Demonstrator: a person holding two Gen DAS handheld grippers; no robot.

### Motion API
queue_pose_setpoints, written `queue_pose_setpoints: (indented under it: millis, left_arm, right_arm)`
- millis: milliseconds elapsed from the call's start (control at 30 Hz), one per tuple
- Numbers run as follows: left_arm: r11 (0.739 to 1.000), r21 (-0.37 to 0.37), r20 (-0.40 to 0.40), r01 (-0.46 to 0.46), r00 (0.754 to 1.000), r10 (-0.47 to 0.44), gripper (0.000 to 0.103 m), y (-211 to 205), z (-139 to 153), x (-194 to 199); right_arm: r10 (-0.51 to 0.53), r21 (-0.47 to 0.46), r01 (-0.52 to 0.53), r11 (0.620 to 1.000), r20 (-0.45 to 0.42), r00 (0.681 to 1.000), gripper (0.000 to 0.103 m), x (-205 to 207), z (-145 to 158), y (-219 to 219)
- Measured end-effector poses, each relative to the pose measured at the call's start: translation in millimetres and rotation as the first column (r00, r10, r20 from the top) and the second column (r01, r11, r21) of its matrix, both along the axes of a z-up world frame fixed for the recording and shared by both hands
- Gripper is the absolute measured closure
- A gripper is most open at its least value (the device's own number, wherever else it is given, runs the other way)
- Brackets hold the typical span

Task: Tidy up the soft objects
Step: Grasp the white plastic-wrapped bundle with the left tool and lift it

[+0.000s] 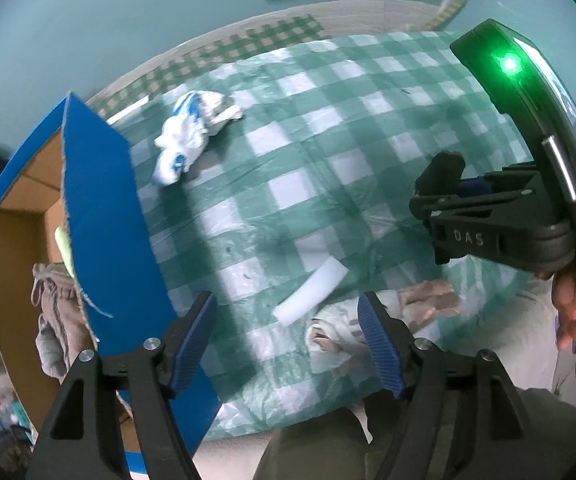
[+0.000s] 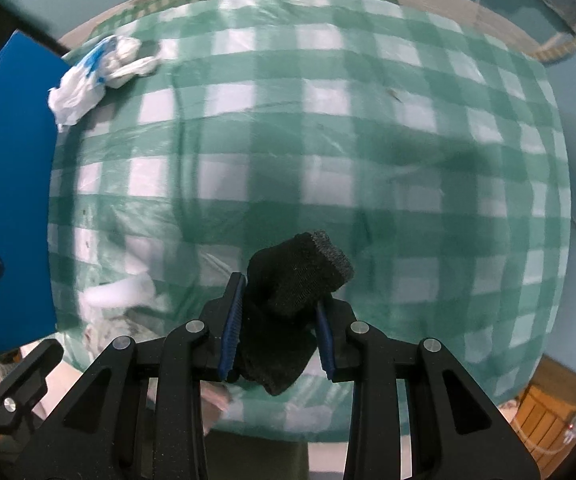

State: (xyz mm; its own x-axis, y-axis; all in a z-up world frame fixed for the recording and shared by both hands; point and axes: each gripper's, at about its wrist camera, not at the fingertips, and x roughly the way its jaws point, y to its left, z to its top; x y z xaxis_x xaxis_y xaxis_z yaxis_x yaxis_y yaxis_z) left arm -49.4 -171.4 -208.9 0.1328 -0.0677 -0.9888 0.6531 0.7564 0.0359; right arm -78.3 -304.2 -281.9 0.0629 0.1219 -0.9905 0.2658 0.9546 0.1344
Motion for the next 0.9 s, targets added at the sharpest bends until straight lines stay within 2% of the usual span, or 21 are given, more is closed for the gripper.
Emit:
queue_pose_setpoints:
  millis: [333,367,467,667,900]
  left_arm:
    - [0.992,-0.051,-0.030,0.119,0.992,-0.120,0.025,-11,-1,-25]
    - [0.990,-0.053,-0.032,0.130,0.991,-0.131,0.025,-12,-3,-27]
    - [0.985,-0.057,-0.047,0.165,0.985,-0.168,0.025,-18,-9,-31]
    - [0.970,-0.049,-0.058,0.239,0.969,-0.242,0.025,-29,-19,-41]
    - [0.952,-0.002,-0.092,0.307,0.948,-0.306,0.025,-42,-43,-43]
  right_arm:
    - [-0.092,0.010,0.092,0.996,-0.007,0.996,0.072,-41,-13,-32]
    - [-0.098,0.012,0.098,0.995,-0.008,0.995,0.072,-38,-4,-32]
    - [-0.119,0.014,0.119,0.993,-0.011,0.993,0.072,-37,-7,-37]
    - [-0.163,0.020,0.163,0.986,-0.017,0.987,0.072,-56,-14,-36]
    - [-0.192,0.026,0.193,0.981,-0.017,0.981,0.072,-64,-14,-32]
